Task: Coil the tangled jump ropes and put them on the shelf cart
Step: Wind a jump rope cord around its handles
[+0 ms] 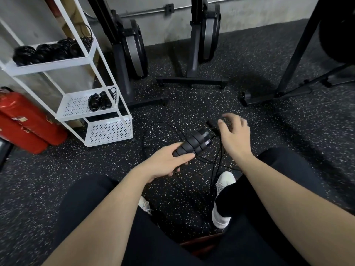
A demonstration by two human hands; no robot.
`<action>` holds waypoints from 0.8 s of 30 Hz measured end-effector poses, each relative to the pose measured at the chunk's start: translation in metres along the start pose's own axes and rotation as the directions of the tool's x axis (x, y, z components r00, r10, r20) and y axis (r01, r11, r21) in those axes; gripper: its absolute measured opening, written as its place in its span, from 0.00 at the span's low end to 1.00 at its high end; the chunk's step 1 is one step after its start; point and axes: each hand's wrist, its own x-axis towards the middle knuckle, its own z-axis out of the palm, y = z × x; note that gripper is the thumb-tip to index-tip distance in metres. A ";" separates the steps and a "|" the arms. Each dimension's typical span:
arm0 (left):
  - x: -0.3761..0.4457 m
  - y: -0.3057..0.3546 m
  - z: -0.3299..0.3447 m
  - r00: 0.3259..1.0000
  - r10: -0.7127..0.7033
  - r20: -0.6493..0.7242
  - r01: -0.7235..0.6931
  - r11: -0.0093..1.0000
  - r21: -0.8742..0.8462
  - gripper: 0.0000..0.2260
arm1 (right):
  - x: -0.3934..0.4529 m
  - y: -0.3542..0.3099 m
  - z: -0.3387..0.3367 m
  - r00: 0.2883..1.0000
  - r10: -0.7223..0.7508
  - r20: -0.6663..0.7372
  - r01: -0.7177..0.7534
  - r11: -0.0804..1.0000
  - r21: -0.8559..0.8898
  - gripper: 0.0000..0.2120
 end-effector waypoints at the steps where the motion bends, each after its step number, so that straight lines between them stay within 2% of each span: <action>1: -0.001 0.000 -0.001 1.000 0.005 0.014 -0.005 1.000 0.008 0.09 | 0.000 0.001 0.002 0.998 -0.057 0.033 0.058 0.998 -0.027 0.18; 2: -0.001 -0.001 -0.001 1.000 0.006 0.016 -0.006 1.000 0.009 0.10 | -0.001 0.001 0.004 0.995 -0.064 0.082 0.066 0.998 -0.014 0.24; 4: 0.000 -0.002 -0.002 1.000 0.007 0.003 -0.007 1.000 0.004 0.11 | -0.007 -0.003 0.004 0.984 0.026 0.178 -0.038 0.997 0.064 0.31; 6: 0.000 -0.004 -0.003 1.000 0.008 0.002 -0.008 1.000 0.019 0.12 | -0.010 -0.007 0.004 0.945 0.144 0.292 -0.175 0.981 0.083 0.29; 8: 0.000 -0.006 -0.005 1.000 0.014 0.018 -0.015 0.999 0.037 0.13 | -0.010 -0.009 0.005 0.929 0.173 0.327 -0.208 0.975 0.077 0.28; 12: -0.001 -0.004 -0.008 0.999 0.038 0.010 -0.037 0.999 -0.040 0.15 | -0.004 -0.006 0.006 0.934 0.175 0.311 -0.241 0.952 0.189 0.27; 14: 0.001 -0.002 -0.007 1.000 0.011 0.026 -0.009 0.997 -0.078 0.12 | -0.003 -0.006 0.007 0.935 0.202 0.291 -0.278 0.928 0.249 0.26; 18: 0.004 0.002 0.002 0.993 -0.049 0.107 0.039 0.995 0.088 0.07 | -0.003 -0.005 0.009 0.947 0.230 0.224 -0.290 0.913 0.287 0.26; 24: 0.004 -0.003 -0.009 0.999 -0.024 -0.048 0.033 0.983 0.178 0.20 | -0.003 0.002 0.008 0.931 0.186 0.315 -0.251 0.951 0.181 0.28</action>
